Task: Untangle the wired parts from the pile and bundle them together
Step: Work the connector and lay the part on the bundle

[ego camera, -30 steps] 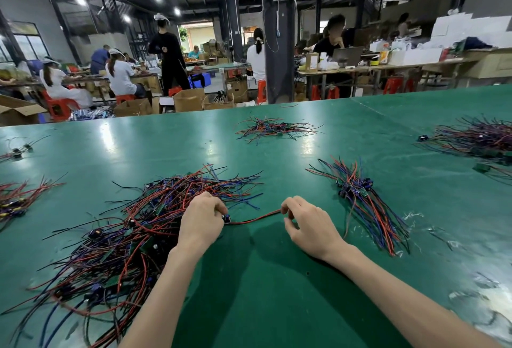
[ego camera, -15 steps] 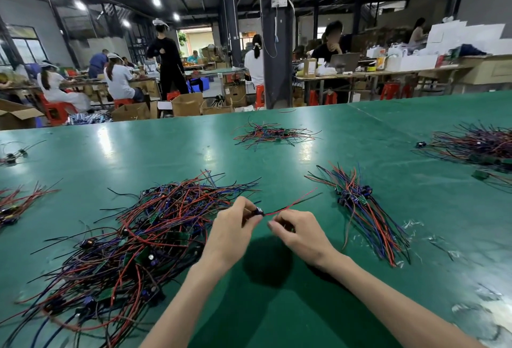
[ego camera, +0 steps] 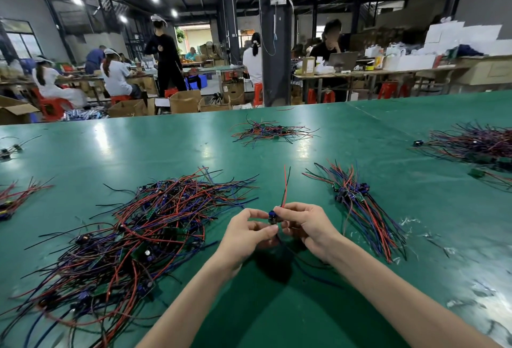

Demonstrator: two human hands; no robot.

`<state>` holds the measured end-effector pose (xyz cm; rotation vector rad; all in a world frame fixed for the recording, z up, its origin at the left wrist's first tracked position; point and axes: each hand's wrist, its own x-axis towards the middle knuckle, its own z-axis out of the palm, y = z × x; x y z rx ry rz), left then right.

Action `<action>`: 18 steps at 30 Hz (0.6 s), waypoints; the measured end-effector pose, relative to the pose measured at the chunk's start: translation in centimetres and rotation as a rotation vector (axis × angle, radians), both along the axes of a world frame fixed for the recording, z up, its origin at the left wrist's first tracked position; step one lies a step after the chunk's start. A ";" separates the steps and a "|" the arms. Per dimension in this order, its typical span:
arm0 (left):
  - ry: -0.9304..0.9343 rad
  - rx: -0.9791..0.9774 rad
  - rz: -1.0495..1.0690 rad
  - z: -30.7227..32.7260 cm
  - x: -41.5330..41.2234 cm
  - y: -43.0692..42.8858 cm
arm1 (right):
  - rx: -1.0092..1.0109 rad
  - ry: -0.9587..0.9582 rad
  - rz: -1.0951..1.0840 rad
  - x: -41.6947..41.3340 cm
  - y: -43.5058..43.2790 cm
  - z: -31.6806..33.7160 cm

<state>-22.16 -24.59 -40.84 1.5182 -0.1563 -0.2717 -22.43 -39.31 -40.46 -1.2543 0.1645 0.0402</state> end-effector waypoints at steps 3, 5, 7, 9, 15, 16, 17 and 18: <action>0.060 -0.036 -0.022 0.3 -0.3 -0.2 | 0.024 0.026 0.024 0.1 -0.2 0.1; 0.111 -0.054 -0.059 0.6 -0.4 -0.1 | 0.038 0.035 0.026 0.2 -0.3 0.2; 0.143 -0.056 -0.106 0.8 -0.6 0.0 | 0.044 0.040 0.013 0.2 -0.4 0.2; 0.155 -0.047 -0.128 1.1 -0.6 0.2 | 0.031 0.042 0.018 0.1 -0.4 0.2; 0.175 -0.048 -0.143 1.2 -0.9 0.2 | 0.015 0.046 0.123 -0.2 -0.2 0.3; 0.175 -0.052 -0.131 1.2 -0.9 0.2 | -0.007 0.048 0.137 -0.3 -0.1 0.4; 0.177 -0.054 -0.127 1.2 -0.9 0.2 | -0.032 0.048 0.145 -0.3 -0.1 0.4; 0.179 -0.053 -0.131 1.1 -0.9 0.2 | -0.051 0.046 0.147 -0.3 0.0 0.4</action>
